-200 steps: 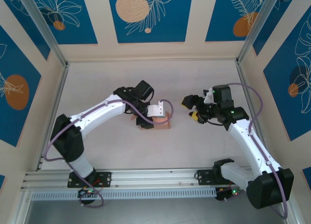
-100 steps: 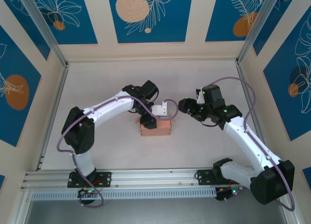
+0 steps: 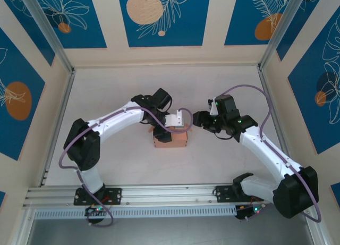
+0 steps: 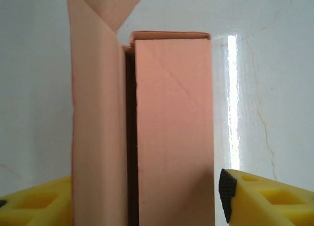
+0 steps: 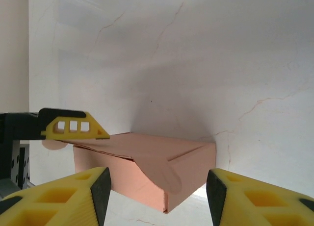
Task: Fold the paper box
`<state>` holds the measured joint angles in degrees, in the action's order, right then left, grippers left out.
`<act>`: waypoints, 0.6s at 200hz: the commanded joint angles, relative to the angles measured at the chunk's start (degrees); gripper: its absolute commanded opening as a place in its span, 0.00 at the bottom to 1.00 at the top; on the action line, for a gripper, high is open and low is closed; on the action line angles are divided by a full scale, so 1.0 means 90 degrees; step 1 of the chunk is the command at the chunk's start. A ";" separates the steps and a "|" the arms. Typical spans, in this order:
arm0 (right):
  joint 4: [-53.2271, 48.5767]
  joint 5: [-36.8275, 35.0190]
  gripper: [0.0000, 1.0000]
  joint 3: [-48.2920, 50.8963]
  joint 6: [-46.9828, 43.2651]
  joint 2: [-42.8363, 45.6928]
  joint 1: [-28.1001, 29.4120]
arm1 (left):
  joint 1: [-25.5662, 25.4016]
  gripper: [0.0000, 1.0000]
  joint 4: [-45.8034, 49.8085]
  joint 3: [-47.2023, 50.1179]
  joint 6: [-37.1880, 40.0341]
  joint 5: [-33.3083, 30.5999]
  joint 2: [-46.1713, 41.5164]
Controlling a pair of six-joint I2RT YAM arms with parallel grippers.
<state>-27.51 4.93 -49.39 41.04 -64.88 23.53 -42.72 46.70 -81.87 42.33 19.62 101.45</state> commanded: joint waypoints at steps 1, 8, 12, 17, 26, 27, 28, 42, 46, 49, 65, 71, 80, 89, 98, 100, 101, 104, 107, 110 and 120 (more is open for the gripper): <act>0.0078 0.0100 0.55 -0.0124 -0.0060 -0.0027 0.0176 | 0.0098 0.54 0.0091 -0.0255 0.0079 0.0088 0.0192; 0.0071 0.0053 0.55 -0.0121 -0.0057 0.0005 0.0239 | 0.0110 0.54 0.0110 -0.0292 0.0083 0.0071 0.0253; 0.0060 0.0002 0.55 -0.0109 -0.0058 0.0026 0.0269 | 0.0111 0.54 0.0127 -0.0321 0.0106 0.0058 0.0286; 0.0034 -0.0051 0.54 -0.0109 -0.0074 0.0057 0.0299 | 0.0119 0.54 0.0133 -0.0344 0.0110 0.0055 0.0314; -0.0010 -0.0069 0.54 -0.0127 -0.0116 0.0087 0.0312 | 0.0132 0.56 0.0156 -0.0380 0.0115 0.0064 0.0352; -0.0010 -0.0069 0.54 -0.0127 -0.0126 0.0089 0.0314 | 0.0140 0.57 0.0159 -0.0383 0.0118 0.0065 0.0350; -0.0020 -0.0069 0.54 -0.0128 -0.0131 0.0089 0.0315 | 0.0138 0.58 0.0161 -0.0390 0.0115 0.0066 0.0350; -0.0094 -0.0051 0.54 -0.0172 -0.0234 0.0080 0.0314 | 0.0163 0.66 0.0215 -0.0461 0.0157 0.0094 0.0316; -0.0114 -0.0036 0.54 -0.0184 -0.0273 0.0068 0.0316 | 0.0175 0.67 0.0230 -0.0487 0.0170 0.0118 0.0297; -0.0124 -0.0031 0.54 -0.0197 -0.0288 0.0070 0.0315 | 0.0179 0.68 0.0238 -0.0505 0.0191 0.0129 0.0283; -0.0203 -0.0059 0.53 -0.0232 -0.0376 0.0042 0.0313 | 0.0221 0.73 0.0324 -0.0668 0.0228 0.0213 0.0215; -0.0233 -0.0069 0.53 -0.0244 -0.0406 0.0018 0.0307 | 0.0225 0.77 0.0371 -0.0737 0.0254 0.0261 0.0198; -0.0256 -0.0079 0.53 -0.0264 -0.0434 -0.0022 0.0311 | 0.0259 0.81 0.0451 -0.0850 0.0265 0.0355 0.0178; -0.0266 -0.0052 0.53 -0.0291 -0.0460 -0.0053 0.0306 | 0.0279 0.85 0.0542 -0.0937 0.0304 0.0473 0.0159; -0.0265 -0.0040 0.53 -0.0318 -0.0504 -0.0090 0.0315 | 0.0298 0.92 0.0614 -0.0981 0.0353 0.0546 0.0131; -0.0267 -0.0040 0.53 -0.0322 -0.0499 -0.0094 0.0308 | 0.0300 0.95 0.0620 -0.0982 0.0360 0.0555 0.0126; -0.0265 -0.0035 0.53 -0.0332 -0.0503 -0.0095 0.0307 | 0.0301 0.96 0.0626 -0.0982 0.0363 0.0560 0.0120; -0.0264 -0.0038 0.53 -0.0341 -0.0508 -0.0105 0.0306 | 0.0303 0.99 0.0644 -0.0978 0.0381 0.0572 0.0108; -0.0264 -0.0040 0.53 -0.0347 -0.0523 -0.0120 0.0312 | 0.0301 1.00 0.0671 -0.0968 0.0406 0.0583 0.0098; -0.0264 -0.0040 0.53 -0.0357 -0.0531 -0.0127 0.0311 | 0.0303 1.00 0.0694 -0.0950 0.0433 0.0588 0.0087; -0.0267 -0.0050 0.52 -0.0385 -0.0540 -0.0167 0.0309 | 0.0303 1.00 0.0766 -0.0879 0.0473 0.0585 0.0065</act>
<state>-28.82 4.67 -50.81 38.04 -65.49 26.24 -40.60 49.32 -89.32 44.27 21.74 103.61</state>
